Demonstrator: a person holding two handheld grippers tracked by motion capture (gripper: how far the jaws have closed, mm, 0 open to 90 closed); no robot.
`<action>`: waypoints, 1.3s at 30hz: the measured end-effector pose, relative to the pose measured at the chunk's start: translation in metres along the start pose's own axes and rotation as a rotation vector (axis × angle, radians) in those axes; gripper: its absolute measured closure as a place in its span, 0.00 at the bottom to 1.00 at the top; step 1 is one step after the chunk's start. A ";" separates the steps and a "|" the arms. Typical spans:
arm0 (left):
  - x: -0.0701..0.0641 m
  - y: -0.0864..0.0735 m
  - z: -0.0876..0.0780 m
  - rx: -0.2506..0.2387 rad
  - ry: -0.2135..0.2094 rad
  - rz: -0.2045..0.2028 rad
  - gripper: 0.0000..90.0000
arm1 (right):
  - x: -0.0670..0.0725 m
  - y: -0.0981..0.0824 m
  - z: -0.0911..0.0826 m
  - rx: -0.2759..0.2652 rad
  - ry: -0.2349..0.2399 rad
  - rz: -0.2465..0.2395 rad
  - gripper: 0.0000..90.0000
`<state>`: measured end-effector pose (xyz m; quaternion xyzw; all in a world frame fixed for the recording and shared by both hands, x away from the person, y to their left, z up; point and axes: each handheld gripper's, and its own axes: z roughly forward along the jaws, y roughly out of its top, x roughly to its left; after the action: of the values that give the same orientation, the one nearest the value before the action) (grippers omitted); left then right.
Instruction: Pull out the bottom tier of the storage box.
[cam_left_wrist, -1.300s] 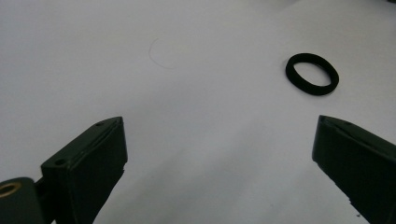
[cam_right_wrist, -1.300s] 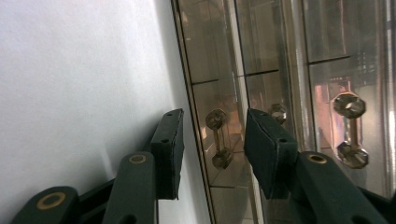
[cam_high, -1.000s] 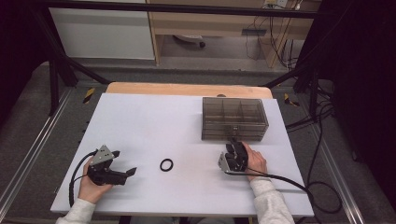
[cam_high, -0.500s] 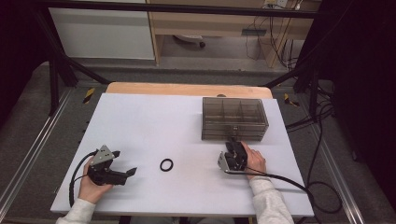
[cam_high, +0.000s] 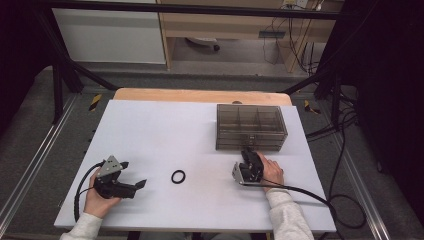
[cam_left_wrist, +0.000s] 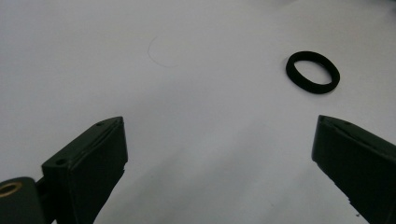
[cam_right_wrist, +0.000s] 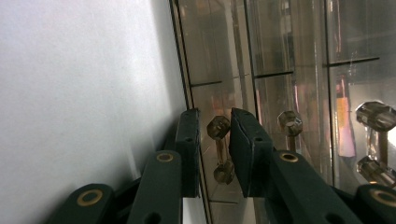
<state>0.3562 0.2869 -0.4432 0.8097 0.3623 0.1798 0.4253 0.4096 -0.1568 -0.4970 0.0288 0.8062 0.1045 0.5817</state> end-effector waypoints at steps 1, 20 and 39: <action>0.000 0.000 0.000 0.001 0.000 0.000 0.04 | 0.000 0.000 0.000 0.000 0.000 -0.002 0.82; 0.000 0.000 0.000 0.001 0.001 0.003 0.04 | 0.003 0.000 0.000 0.013 -0.044 -0.051 0.87; 0.000 0.000 0.000 0.001 0.003 0.005 0.04 | 0.005 0.000 -0.001 0.017 -0.057 -0.094 0.89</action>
<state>0.3560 0.2868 -0.4431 0.8106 0.3609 0.1818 0.4238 0.4075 -0.1561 -0.5016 -0.0011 0.7906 0.0692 0.6083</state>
